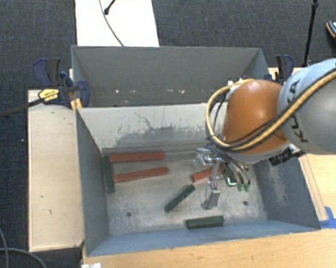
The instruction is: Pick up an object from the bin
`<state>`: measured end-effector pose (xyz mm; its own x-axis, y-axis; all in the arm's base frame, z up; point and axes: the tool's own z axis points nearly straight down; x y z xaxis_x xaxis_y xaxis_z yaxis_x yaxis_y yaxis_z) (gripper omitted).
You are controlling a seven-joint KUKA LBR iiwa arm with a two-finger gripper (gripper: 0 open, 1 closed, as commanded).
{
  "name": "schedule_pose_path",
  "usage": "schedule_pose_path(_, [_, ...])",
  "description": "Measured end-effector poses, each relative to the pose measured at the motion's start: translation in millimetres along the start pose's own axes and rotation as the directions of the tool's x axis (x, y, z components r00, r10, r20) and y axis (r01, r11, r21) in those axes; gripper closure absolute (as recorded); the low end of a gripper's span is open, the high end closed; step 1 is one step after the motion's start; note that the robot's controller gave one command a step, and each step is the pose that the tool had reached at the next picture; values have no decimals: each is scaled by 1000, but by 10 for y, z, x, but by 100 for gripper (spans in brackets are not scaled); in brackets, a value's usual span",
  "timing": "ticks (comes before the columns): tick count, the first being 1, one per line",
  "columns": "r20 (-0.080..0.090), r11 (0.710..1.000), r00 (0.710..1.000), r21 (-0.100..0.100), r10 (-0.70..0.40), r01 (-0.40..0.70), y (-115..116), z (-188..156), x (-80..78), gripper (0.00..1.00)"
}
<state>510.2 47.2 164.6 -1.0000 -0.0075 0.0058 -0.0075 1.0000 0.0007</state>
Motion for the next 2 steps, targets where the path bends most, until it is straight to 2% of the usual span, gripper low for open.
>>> schedule_pose_path(1, [1,1000,1000,0,0,0,203,983,-300,0])
schedule_pose_path(2, [6,1000,1000,-1,4,-4,195,938,-311,100])
